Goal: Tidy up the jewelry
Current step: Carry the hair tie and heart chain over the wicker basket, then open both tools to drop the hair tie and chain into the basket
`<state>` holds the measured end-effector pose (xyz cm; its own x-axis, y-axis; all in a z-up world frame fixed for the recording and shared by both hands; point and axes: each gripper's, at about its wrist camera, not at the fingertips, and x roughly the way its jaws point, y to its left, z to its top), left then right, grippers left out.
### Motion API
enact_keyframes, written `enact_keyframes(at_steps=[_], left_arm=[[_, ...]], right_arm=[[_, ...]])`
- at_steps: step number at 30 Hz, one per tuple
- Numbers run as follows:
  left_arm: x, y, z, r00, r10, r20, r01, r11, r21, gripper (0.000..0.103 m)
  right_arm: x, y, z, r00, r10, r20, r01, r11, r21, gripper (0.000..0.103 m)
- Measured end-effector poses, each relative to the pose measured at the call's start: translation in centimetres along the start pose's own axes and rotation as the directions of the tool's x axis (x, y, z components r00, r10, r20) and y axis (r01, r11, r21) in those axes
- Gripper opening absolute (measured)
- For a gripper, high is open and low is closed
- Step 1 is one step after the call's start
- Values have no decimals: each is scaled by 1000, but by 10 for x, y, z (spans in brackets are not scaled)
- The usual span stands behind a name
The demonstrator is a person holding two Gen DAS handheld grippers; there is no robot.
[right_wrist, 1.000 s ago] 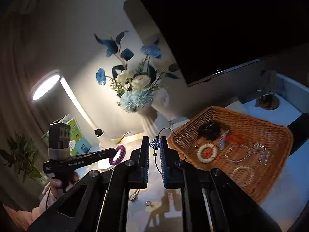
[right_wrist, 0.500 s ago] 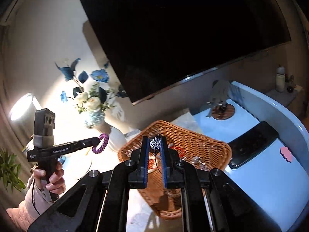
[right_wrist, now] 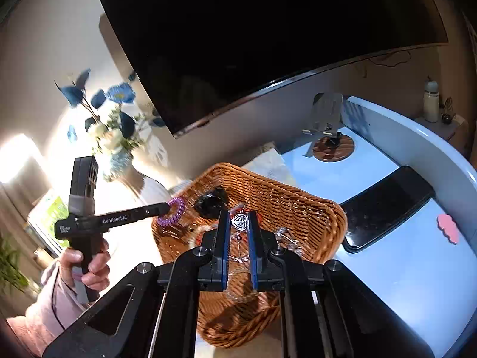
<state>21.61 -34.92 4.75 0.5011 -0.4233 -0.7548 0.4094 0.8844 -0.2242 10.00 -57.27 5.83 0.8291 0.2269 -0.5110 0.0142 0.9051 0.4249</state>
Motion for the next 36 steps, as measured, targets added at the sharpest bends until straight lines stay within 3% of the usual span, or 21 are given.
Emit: enact_keyframes(at_steps=[8,15,21,22,23,25,36], left_arm=[[21,1,-2,999,22,-25,-22,1000,0,10],[29,3,-4,999,32,-39,-32,999,-10,10],[33,3,-4,998,33,-48,-34,999,-21,11],[33,5,-3,998,24,-55,-25,999,-28,16],[31,6,-3,998,24,-58,-26,999,-34,28],[26,7,-4,999,33,-37,-34,999,-35,46],[-27,-2,-4,998,-38,46,39,999,-21,48]], right_arm=[[12,-1,-6,999,-38,-37,38,999,-5,14],[35,13,-14,986,-126,-111,118,990,-74,14],[49,10,-16,983,-107,-152,102,994,-34,17],[49,9,-16,984,-96,-153,93,995,-27,23],[48,9,-16,985,-82,-150,80,997,-21,32],[45,10,-15,988,-74,-135,73,997,-15,39],[15,26,-3,997,-42,-71,41,999,-15,39]])
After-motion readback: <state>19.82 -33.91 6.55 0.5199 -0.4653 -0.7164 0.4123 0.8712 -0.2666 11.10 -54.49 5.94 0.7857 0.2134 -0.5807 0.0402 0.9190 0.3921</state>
